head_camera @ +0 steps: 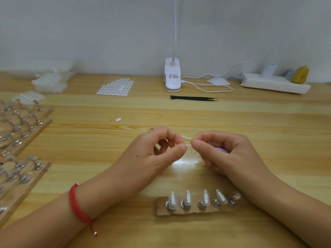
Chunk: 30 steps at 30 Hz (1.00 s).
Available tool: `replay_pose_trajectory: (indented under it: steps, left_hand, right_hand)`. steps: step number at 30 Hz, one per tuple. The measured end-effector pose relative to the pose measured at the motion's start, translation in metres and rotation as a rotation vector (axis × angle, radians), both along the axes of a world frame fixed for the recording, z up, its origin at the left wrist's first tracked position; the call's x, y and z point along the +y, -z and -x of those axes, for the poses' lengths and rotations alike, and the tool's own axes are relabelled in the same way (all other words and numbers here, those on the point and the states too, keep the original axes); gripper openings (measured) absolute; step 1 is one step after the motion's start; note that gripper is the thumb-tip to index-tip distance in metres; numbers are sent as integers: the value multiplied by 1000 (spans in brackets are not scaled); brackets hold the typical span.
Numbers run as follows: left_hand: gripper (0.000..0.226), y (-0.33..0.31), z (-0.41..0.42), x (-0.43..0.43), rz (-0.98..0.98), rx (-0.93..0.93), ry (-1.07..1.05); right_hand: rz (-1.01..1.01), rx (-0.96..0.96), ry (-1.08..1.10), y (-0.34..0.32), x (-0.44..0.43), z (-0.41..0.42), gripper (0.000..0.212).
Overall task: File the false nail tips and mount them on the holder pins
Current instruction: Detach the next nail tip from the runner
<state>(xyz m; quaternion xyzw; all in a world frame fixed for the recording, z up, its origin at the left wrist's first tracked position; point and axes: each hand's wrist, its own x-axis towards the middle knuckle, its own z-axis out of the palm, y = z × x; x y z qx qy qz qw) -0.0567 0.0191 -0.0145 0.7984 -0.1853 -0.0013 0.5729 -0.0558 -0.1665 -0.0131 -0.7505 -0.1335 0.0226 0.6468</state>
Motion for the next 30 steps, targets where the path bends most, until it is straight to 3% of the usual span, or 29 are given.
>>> replay_pose_trajectory:
  steps: [8, 14, 21, 26, 30]
  left_hand:
    - [17, -1, 0, -1, 32, -126, -63]
    - [23, -4, -3, 1, 157, -30, -143]
    - [25, -11, -2, 6, 192, 276, 83]
    - [18, -13, -1, 4, 193, 265, 141]
    - [15, -13, 1, 2, 244, 292, 72]
  right_hand:
    - [-182, 112, -15, -4, -2, -2, 18]
    - [-139, 89, -3, -2, -1, -1, 20]
    - [-77, 131, -174, -7, -7, -3, 11]
    - [-48, 122, -286, -7, -7, -3, 17]
    - [-93, 134, -233, -7, -6, -3, 12]
